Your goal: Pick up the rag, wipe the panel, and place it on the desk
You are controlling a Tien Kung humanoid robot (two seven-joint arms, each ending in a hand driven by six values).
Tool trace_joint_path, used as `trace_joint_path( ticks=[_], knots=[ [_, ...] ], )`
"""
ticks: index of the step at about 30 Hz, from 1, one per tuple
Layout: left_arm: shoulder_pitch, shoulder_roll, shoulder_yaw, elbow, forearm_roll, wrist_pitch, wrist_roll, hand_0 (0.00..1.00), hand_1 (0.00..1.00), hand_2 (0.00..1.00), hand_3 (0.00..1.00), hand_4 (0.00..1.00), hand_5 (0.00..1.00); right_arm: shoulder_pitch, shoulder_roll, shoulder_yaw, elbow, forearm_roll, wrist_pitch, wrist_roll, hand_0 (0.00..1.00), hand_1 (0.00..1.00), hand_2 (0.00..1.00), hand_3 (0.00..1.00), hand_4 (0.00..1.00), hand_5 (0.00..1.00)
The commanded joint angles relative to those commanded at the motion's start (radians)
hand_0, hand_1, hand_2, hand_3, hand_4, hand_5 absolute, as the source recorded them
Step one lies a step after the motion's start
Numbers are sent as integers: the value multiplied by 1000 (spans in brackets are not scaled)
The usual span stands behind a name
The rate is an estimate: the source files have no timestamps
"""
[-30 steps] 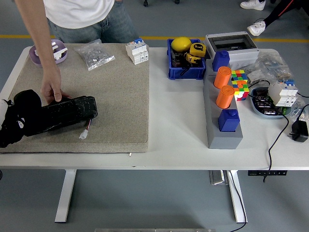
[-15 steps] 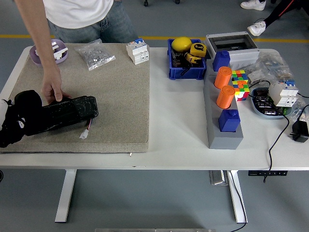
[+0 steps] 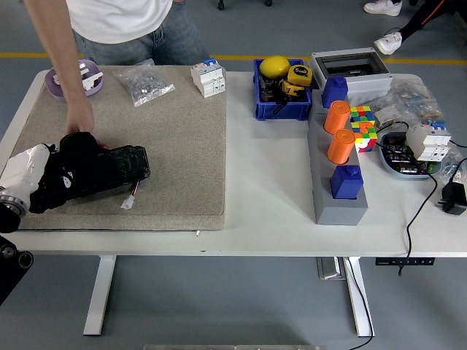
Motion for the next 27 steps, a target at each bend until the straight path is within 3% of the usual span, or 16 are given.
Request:
trace_joint_path(
  ticks=[12,27],
  knots=[
    [-94,-35,119,8,8,-23,39,254,274,523,449,57,2,6,-2,-6,-1,5,2,-1,757,585,697,691,998,646],
    [-175,-75,212,-3,25,-32,60,255,279,524,450,57,2,13,-5,-26,-3,19,8,-3,756,585,697,691,998,646]
  ],
)
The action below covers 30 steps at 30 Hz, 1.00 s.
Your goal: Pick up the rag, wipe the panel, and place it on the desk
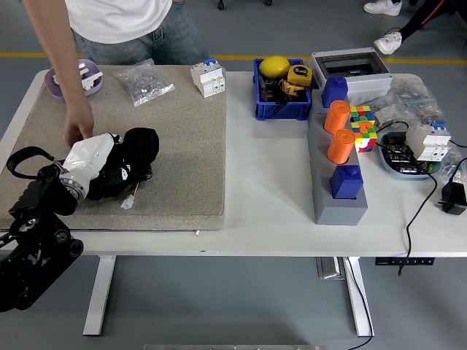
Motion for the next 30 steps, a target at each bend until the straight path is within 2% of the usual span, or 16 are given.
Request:
trace_joint_path(
  ticks=[6,14,19,30],
  knots=[
    [-14,-12,13,-2,-3,0,3,257,280,527,453,64,2,-1,2,-2,-5,8,2,1,758,585,697,691,998,646],
    [-6,-4,3,0,3,1,4,257,280,529,454,67,2,-4,4,-2,-3,7,3,1,757,585,697,691,998,646],
    [11,3,-18,9,8,3,3,257,283,531,455,67,2,-3,4,1,-4,5,3,0,758,585,697,691,998,647],
    [79,35,-105,16,30,12,-3,261,281,530,452,55,2,-15,11,1,-18,16,14,-5,757,585,697,692,998,647]
  ],
)
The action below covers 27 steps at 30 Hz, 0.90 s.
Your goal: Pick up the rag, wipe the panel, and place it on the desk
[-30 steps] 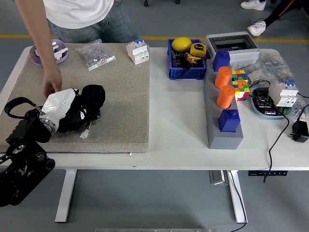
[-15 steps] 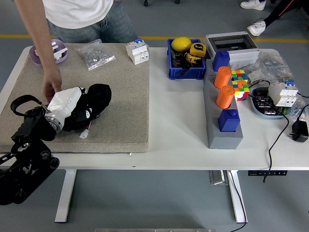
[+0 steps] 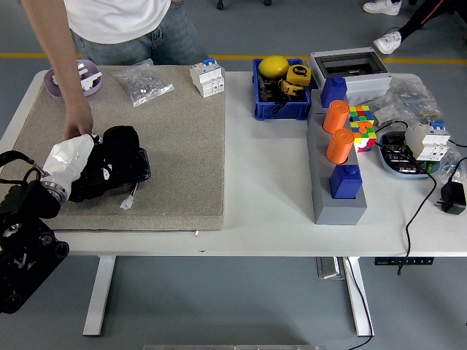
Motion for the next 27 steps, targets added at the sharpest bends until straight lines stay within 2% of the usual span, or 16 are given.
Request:
trace_joint_path(
  ticks=[7,18,27],
  knots=[
    [38,22,-44,-3,16,1,-1,261,281,529,453,58,2,-8,3,-8,-6,10,5,0,757,585,697,693,998,648],
    [92,74,-112,-2,36,0,-1,261,281,529,453,57,2,-9,0,-10,-5,13,5,-1,757,585,697,695,998,650],
    [125,101,-166,0,48,-1,-3,261,282,529,454,59,2,-10,-2,-12,-6,16,5,-1,757,585,697,695,998,651]
  ],
)
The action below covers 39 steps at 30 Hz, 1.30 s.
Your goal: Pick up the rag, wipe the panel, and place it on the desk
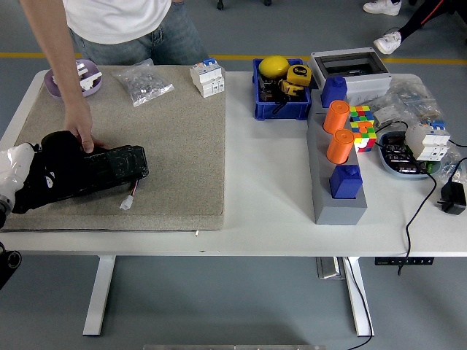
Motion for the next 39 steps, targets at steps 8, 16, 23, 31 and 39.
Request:
trace_joint_path(
  ticks=[8,16,23,31,39],
  knots=[
    [21,13,-32,7,4,0,-1,260,281,526,453,56,2,-1,0,-1,0,2,0,0,759,585,697,697,998,651],
    [23,15,-40,1,7,1,2,260,282,525,453,60,2,-1,0,-2,0,2,0,0,758,585,697,698,998,651],
    [3,1,-10,-4,-6,4,2,260,282,523,454,60,2,2,-1,-3,0,2,-1,0,759,585,697,699,998,651],
    [-31,-4,57,-4,-23,6,4,260,282,524,454,62,2,2,-2,-3,1,2,-1,0,760,586,697,699,998,653],
    [-88,-44,115,2,-39,6,6,260,282,524,455,65,2,7,-2,-8,3,2,-2,0,759,585,697,698,998,653]
  ],
)
